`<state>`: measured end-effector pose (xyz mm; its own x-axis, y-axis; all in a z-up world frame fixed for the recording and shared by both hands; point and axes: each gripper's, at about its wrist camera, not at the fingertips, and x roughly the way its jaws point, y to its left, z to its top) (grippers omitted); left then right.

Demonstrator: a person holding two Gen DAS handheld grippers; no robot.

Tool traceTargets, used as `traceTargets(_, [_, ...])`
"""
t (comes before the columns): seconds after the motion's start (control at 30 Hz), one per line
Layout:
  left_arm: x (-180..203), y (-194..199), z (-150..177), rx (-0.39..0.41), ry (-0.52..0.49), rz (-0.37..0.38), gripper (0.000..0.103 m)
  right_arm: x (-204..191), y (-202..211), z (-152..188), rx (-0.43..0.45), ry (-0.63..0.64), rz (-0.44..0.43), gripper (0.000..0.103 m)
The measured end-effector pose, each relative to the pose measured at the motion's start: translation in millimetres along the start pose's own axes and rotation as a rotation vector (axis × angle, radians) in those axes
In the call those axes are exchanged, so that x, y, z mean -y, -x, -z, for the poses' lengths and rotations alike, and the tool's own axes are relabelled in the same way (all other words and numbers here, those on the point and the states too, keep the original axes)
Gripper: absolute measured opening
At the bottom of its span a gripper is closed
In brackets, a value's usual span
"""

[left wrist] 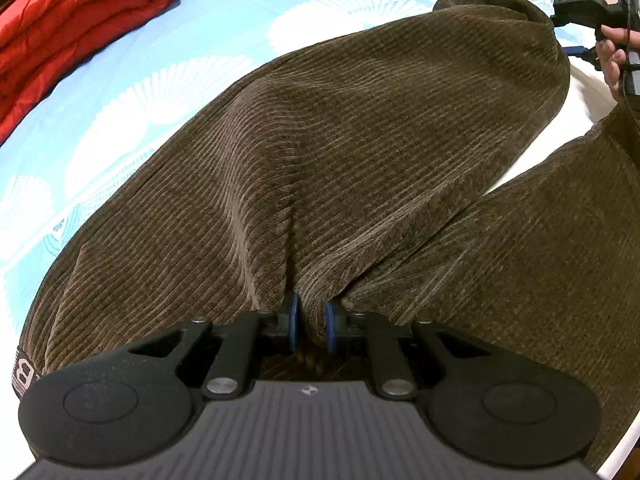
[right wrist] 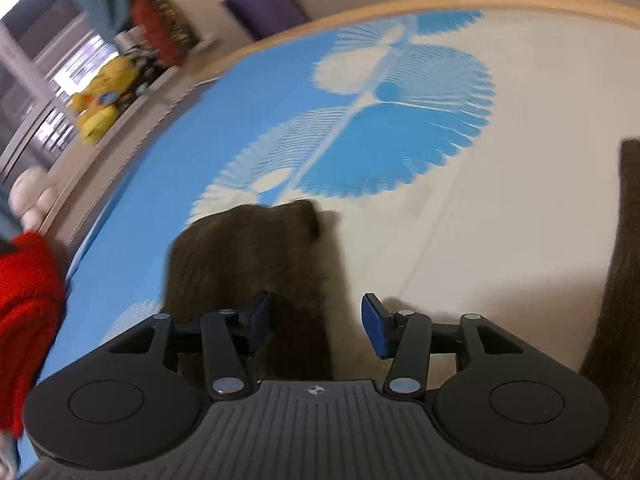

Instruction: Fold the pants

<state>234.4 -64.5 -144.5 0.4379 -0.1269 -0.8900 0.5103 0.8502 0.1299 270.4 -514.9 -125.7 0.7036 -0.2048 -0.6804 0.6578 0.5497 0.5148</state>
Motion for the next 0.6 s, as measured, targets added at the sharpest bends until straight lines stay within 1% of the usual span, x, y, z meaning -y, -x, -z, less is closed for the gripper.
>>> traceTargets(0.07, [-0.8,-0.5,1.0,0.002,0.003,0.003,0.016,6.4,-10.3,-4.1,-0.024,-0.038,-0.055,0.053])
traceTargets(0.1, [-1.4,-0.9,1.2,0.002,0.008,0.005,0.016,9.2,-14.7,-6.8,-0.036,-0.064,-0.097,0.053])
traceTargets(0.17, [-2.1,-0.7,1.3,0.0,0.014,0.005,0.016,9.1,-19.2,-8.2,-0.048,-0.085,-0.143,0.051])
traceTargets(0.2, [-1.8,-0.5,1.0,-0.001,0.014,0.003,0.016,7.2,-21.9,-9.4,-0.051,-0.082,-0.154,0.038])
traceTargets(0.23, [-1.7,-0.8,0.6,-0.002,0.016,0.002,0.016,2.6,-22.1,-10.1,-0.048,-0.066,-0.178,0.016])
traceTargets(0.27, [-1.8,-1.4,0.2,-0.004,0.017,0.001,0.016,-3.6,-18.0,-10.4,-0.037,-0.047,-0.188,0.013])
traceTargets(0.33, [-3.8,-2.2,0.4,-0.005,0.028,0.002,0.016,-21.4,-5.8,-13.4,0.02,0.01,-0.216,0.011])
traceTargets(0.37, [-5.6,-2.6,0.1,-0.006,0.039,0.005,0.016,-30.6,7.0,-16.9,0.074,0.023,-0.236,0.011])
traceTargets(0.4, [-7.2,-2.2,0.1,-0.006,0.047,0.008,0.016,-40.8,27.7,-21.4,0.157,0.038,-0.27,0.01])
traceTargets(0.43, [-8.2,-1.6,-0.1,-0.003,0.053,0.013,0.016,-52.3,54.5,-24.7,0.278,0.087,-0.303,0.009])
traceTargets(0.47, [-8.5,-0.9,-0.2,0.0,0.056,0.02,0.016,-64.0,81.1,-21.5,0.423,0.186,-0.271,0.008])
traceTargets(0.5, [-8.6,0.1,0.0,0.002,0.057,0.028,0.016,-69.4,97.5,-15.1,0.529,0.26,-0.197,0.008])
traceTargets(0.53, [-8.0,1.2,0.0,0.003,0.054,0.032,0.016,-67.0,99.8,-11.5,0.547,0.272,-0.106,0.009])
traceTargets(0.57, [-8.3,2.1,0.4,0.002,0.047,0.025,0.016,-58.4,91.6,-10.7,0.493,0.25,-0.012,0.009])
traceTargets(0.6, [-7.6,2.0,1.3,-0.002,0.038,0.015,0.016,-43.9,74.4,-11.5,0.375,0.209,0.09,0.009])
